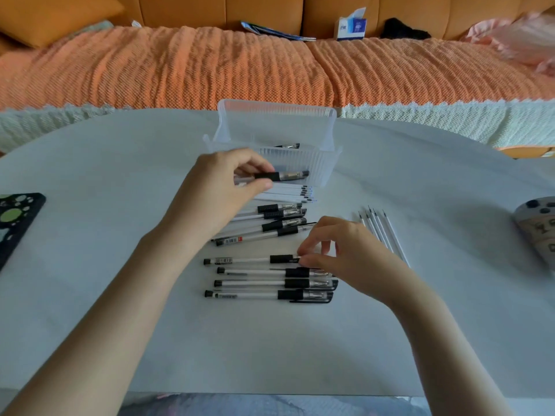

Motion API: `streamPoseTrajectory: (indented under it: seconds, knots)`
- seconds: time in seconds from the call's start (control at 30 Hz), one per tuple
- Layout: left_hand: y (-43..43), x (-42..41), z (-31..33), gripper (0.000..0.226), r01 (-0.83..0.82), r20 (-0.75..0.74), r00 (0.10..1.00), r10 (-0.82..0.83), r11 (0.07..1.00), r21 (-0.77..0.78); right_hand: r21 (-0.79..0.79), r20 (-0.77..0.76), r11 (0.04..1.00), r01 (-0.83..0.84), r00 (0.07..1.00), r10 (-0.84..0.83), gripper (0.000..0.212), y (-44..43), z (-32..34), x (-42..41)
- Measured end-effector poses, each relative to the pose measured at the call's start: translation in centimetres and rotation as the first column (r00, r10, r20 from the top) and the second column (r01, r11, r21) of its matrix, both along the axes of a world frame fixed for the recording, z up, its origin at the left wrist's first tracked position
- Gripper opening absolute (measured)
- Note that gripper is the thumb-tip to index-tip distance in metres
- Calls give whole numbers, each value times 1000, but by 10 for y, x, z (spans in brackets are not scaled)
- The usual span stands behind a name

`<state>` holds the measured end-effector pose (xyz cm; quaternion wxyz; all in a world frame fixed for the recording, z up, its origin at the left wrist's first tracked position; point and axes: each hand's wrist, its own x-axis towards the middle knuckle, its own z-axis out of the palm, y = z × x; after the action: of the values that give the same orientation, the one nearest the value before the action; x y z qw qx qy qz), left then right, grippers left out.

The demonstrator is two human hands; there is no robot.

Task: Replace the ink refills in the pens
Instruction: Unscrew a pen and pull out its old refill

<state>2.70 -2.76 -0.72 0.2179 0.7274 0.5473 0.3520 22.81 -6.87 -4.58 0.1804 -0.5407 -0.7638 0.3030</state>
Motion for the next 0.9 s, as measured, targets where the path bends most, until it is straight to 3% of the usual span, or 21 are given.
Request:
streamPoseTrajectory:
  seconds: [0.2,0.57,0.73,0.9]
  knots:
    - [58,6,19,13,13,-53,999,-11,1000,24,69,51,997,32,998,-35,10,-2,4,1]
    - [110,25,12,13,73,-276,955,-109,988,-138,47,-121,993,109,987,-102,12,0,9,2]
    - [93,17,10,20,55,-262,963,-70,996,-65,95,-108,984,150,984,-139,13,1,10,4]
    - [40,20,15,20,117,-103,988,-115,993,13,89,-192,972,218,961,-198,16,2,11,4]
